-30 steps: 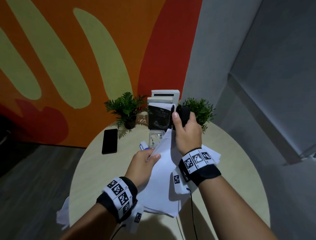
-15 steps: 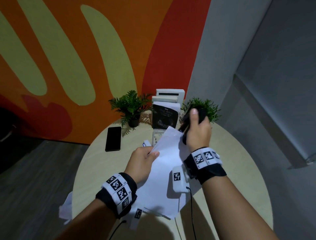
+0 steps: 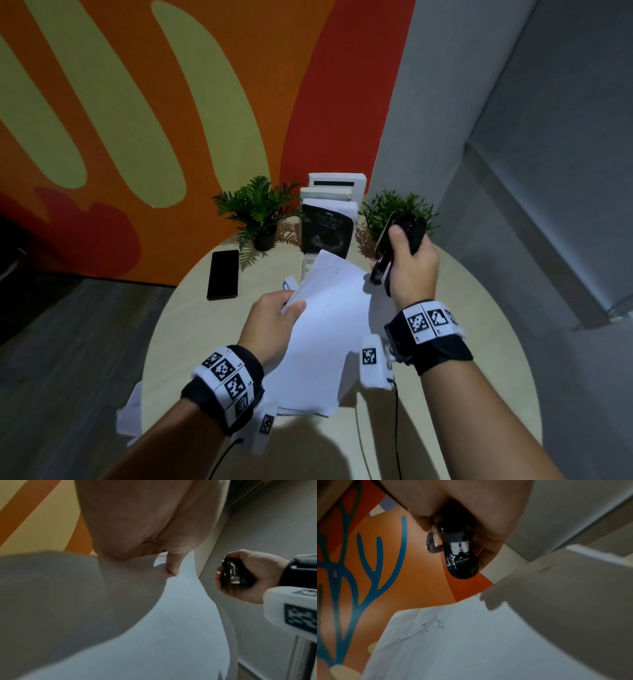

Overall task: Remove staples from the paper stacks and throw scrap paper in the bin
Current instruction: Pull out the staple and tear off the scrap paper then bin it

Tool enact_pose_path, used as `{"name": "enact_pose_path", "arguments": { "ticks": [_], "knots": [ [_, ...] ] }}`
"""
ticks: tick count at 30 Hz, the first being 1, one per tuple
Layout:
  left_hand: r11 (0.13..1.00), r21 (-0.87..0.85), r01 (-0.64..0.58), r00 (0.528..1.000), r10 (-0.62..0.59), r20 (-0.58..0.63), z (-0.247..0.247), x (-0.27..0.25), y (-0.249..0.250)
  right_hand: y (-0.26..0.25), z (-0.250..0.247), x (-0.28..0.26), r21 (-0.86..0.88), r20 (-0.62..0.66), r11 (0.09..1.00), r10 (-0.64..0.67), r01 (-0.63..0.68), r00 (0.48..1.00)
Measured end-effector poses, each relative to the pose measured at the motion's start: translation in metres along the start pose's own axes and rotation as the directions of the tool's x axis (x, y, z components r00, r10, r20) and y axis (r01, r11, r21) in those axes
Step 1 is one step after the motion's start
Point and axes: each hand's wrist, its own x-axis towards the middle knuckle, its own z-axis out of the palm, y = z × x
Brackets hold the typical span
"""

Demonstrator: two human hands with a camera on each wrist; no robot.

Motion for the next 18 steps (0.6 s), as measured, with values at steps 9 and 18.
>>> {"name": "enact_pose_path", "arguments": {
  "ticks": [9, 18],
  "knots": [
    [0.914, 0.373, 0.16, 0.98, -0.102, -0.17, -0.001, -0.008, -0.028, 0.141, -0.023, -0.064, -0.866, 0.12, 0.486, 0.436, -0.121, 0.892],
    [0.878, 0.415, 0.24, 0.968, -0.186, -0.167, -0.002, -0.009, -0.035, 0.194, -0.047, -0.064, -0.974, 0.116, 0.225, 0.466, 0.009, 0.877]
  ]
}}
